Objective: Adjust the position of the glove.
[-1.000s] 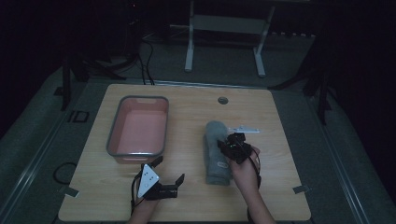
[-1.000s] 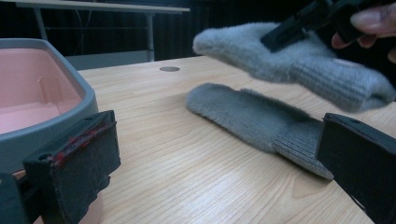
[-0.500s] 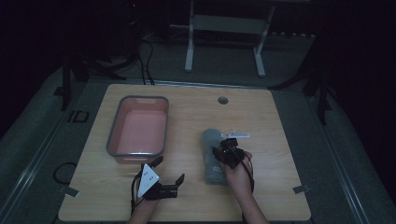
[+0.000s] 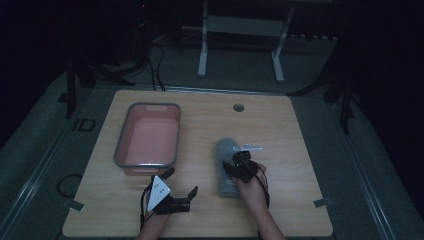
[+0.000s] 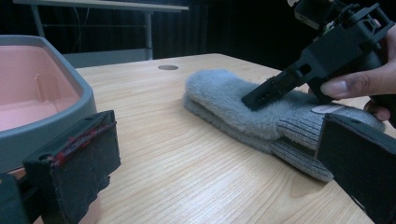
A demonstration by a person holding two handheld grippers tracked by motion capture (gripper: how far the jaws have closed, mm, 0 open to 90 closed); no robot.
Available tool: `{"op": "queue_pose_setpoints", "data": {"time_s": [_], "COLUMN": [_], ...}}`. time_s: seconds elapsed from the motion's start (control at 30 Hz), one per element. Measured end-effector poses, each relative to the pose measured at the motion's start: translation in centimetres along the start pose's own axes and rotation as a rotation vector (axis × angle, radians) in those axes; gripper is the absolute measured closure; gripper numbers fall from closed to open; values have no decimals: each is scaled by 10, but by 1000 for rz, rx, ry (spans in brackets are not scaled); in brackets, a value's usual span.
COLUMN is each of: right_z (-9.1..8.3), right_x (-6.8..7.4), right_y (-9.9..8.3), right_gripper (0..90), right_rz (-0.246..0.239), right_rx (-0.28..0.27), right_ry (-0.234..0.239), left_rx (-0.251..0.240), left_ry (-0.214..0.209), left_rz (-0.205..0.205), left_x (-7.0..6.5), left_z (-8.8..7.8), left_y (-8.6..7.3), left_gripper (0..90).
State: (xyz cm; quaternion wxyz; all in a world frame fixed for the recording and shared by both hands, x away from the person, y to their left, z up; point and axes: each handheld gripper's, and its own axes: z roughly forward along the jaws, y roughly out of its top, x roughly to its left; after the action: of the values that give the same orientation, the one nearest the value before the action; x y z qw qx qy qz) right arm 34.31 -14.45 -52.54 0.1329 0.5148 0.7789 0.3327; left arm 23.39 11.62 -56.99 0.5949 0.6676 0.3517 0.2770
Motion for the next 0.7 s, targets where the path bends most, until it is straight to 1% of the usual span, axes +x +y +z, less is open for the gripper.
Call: {"op": "queue_pose_setpoints", "data": {"time_s": [0.07,0.2,0.23,0.33,0.37,0.4,0.43,0.47,0.5,0.53,0.57,0.6,0.63,0.7], "right_z": [-2,-11,-13,-20,-23,-26,-29,-33,-37,-41,-43,-44,-45,-46], "right_x": [0,-2,-2,-5,-6,-8,-10,-12,-15,-19,-21,-24,-27,-35], "right_y": [1,4,5,8,8,9,10,11,11,11,11,11,11,9], "right_gripper": [528,500,489,420,373,302,248,224,198,196,191,156,138,140], "right_rz": [4,-6,-17,-14,-17,-26,-35,-38,-46,-43,-51,-86,-122,-149], "right_rx": [-4,-25,-33,-47,-57,-62,-65,-78,-92,-101,-110,-107,-98,-107], "right_ry": [20,51,52,81,82,89,110,133,155,171,176,168,166,199], "left_rx": [1,4,7,12,20,31,39,38,49,56,71,97,109,140], "left_ry": [2,5,7,7,8,12,6,-4,-4,-1,1,-3,-9,-37], "left_rz": [2,3,1,3,8,9,10,8,5,7,6,4,3,0], "left_x": [0,-1,-1,-1,-1,-2,-2,-3,-4,-4,-4,-4,-4,-4], "left_z": [0,1,1,2,2,3,4,4,6,7,8,11,13,17], "left_y": [0,0,0,1,1,1,2,2,2,2,3,5,7,11], "left_gripper": [1,1,1,1,1,1,1,1,1,1,1,1,1,1]}}
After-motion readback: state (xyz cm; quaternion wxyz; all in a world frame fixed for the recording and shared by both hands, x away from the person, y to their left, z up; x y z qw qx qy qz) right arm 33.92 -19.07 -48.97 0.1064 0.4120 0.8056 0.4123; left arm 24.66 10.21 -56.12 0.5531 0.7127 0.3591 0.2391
